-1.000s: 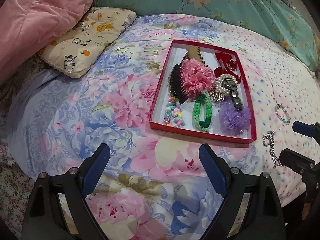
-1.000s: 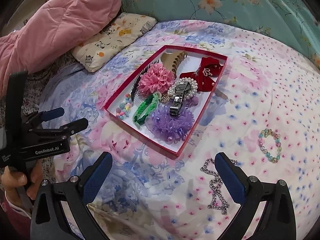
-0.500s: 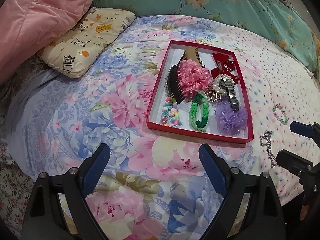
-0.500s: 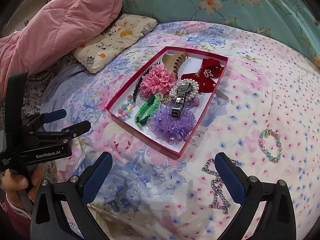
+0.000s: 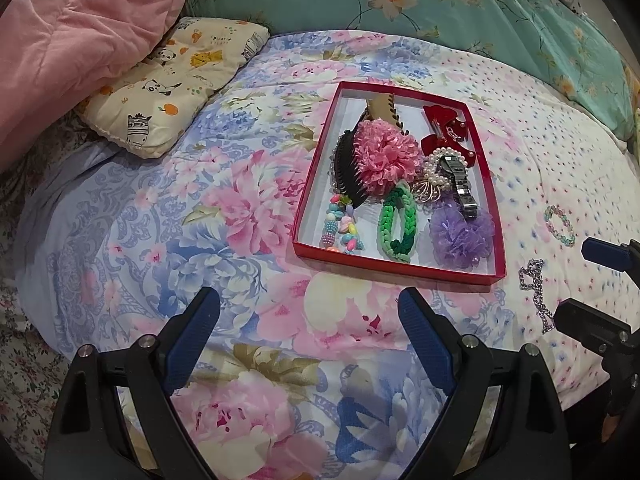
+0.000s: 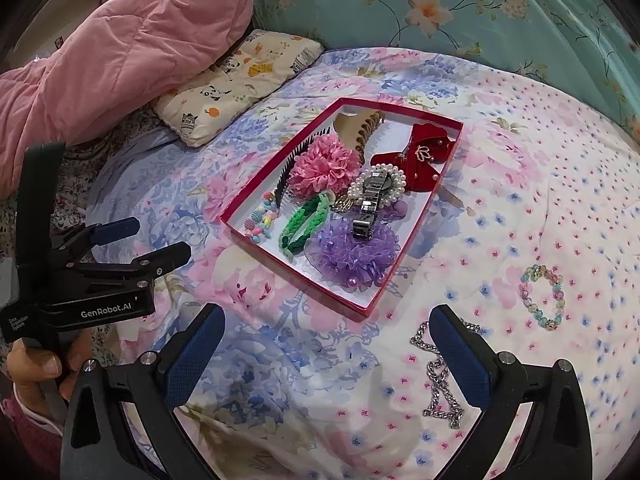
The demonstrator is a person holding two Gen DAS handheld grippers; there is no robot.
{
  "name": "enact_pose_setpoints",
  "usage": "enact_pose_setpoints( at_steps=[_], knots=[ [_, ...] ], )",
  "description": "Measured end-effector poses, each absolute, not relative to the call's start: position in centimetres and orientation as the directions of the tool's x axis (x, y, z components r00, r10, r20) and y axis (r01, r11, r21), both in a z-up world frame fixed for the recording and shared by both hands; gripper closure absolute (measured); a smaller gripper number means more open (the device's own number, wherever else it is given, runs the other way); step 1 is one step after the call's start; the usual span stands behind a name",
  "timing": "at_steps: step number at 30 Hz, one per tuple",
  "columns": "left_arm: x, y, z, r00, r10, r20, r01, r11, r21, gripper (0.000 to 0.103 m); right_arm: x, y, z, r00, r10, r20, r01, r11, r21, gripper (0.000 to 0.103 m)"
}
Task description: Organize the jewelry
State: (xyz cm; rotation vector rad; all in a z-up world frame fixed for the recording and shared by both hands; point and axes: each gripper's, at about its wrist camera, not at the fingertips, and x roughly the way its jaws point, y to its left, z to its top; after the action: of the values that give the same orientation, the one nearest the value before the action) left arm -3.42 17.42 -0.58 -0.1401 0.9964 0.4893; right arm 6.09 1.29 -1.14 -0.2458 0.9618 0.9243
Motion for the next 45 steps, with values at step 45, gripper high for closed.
enact_pose_setpoints(
  at_steps=[45],
  knots=[
    [-3.36,17.24,-0.45,0.437,0.353,-0.827,-0.449,0.882,0.14,0.012,5.83,1.47,-0.63,0.239,0.575,-0.783,-0.764,0.609,0.214,0.0]
  ],
)
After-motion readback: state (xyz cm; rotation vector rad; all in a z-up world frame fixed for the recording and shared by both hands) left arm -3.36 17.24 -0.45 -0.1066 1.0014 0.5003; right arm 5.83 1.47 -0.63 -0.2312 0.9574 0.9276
